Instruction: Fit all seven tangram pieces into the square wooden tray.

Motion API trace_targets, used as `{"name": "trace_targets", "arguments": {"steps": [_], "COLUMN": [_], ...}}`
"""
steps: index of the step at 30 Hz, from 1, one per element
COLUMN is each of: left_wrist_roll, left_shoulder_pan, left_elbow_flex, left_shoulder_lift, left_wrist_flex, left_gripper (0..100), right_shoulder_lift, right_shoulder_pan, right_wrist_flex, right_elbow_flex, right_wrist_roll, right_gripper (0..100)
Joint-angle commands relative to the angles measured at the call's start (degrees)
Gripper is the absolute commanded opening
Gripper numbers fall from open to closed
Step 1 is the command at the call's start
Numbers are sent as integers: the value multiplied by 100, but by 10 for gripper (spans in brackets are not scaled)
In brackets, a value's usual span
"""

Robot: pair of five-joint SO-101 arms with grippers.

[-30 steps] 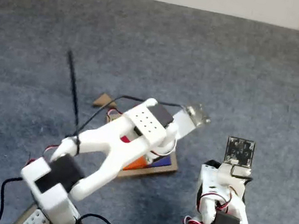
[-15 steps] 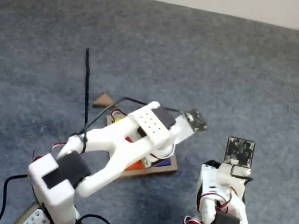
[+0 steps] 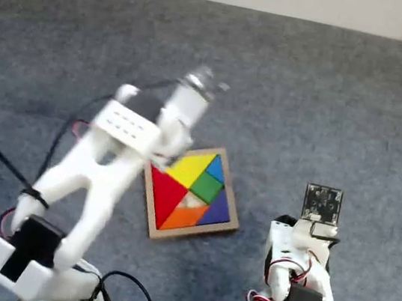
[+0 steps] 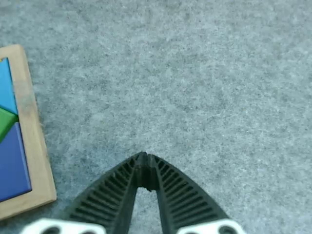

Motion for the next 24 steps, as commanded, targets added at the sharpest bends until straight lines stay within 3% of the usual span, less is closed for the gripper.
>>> {"name": "trace_targets", "arguments": {"steps": [1,6,14,20,24], "left_wrist_roll": [-431,-1486,-3130,-4018,-4167], "left_shoulder_pan": [-681,-1182,-1270,-1270,-1385], "left_elbow_flex": [-444,-1007,-2079,-2633,-2932], "left_shoulder_lift": [40,716,1930,2571,2985], "left_wrist_flex": [35,18,62,62,18], "left_gripper": [245,259,263,259,259], "right_shoulder_lift": [-40,-40,-40,-40,-40], "right_shoulder_pan": [66,66,66,66,66], "right_wrist_flex": [-101,-101,-101,-101,-101], "right_elbow_flex": [813,813,813,813,813], "right_wrist_roll": [-26,-26,-26,-26,-26], "right_gripper": [5,5,5,5,5]}}
